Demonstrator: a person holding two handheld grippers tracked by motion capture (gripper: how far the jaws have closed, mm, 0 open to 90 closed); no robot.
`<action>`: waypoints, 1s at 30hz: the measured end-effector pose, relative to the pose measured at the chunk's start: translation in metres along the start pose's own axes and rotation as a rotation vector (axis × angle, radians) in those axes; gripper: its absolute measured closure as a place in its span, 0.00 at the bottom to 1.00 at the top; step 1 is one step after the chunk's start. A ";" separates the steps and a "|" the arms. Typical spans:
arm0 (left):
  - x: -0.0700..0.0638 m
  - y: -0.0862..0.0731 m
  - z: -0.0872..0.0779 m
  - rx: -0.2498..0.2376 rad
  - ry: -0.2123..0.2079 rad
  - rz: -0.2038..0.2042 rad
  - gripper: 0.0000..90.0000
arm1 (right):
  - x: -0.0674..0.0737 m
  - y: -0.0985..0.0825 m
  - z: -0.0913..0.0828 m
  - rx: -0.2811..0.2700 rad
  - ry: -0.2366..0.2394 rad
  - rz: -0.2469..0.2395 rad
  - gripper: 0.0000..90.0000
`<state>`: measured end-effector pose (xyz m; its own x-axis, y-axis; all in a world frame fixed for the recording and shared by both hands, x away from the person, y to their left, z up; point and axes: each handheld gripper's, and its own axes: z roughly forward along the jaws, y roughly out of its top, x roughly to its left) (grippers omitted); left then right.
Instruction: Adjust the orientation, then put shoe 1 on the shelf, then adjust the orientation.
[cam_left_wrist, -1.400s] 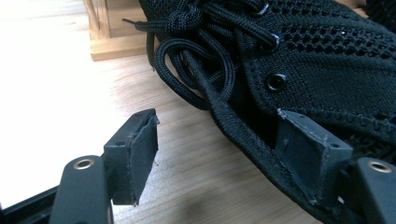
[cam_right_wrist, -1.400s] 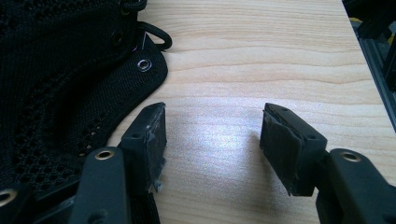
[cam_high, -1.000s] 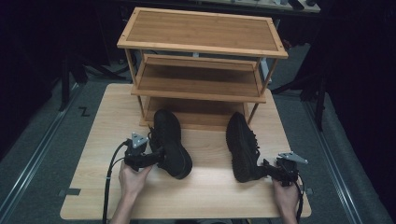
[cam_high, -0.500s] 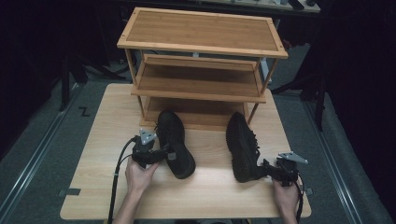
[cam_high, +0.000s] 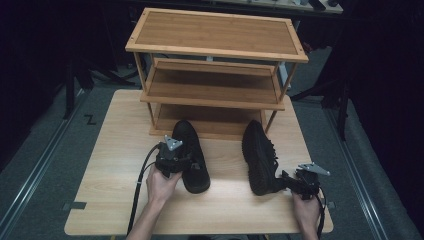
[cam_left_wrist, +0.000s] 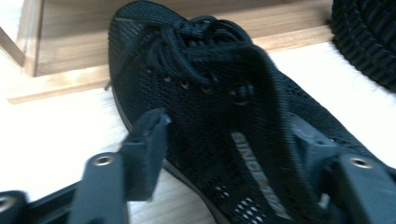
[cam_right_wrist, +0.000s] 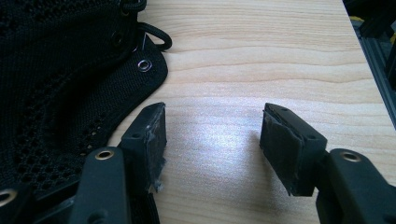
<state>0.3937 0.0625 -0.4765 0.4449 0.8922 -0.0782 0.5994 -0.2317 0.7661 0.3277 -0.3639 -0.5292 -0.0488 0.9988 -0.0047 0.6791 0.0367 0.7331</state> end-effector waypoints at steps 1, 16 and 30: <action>-0.001 0.000 0.000 0.006 -0.007 -0.001 0.48 | 0.000 0.000 0.000 0.002 0.001 0.000 0.45; -0.007 0.004 0.005 0.053 0.045 -0.002 0.85 | 0.000 0.000 0.000 -0.001 0.000 0.001 0.45; -0.011 0.006 0.005 0.010 0.001 -0.026 0.98 | 0.000 0.000 0.000 -0.001 0.001 0.001 0.45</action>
<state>0.3955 0.0500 -0.4745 0.4288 0.8981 -0.0974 0.6172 -0.2125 0.7576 0.3277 -0.3640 -0.5293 -0.0490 0.9988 -0.0036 0.6783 0.0359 0.7339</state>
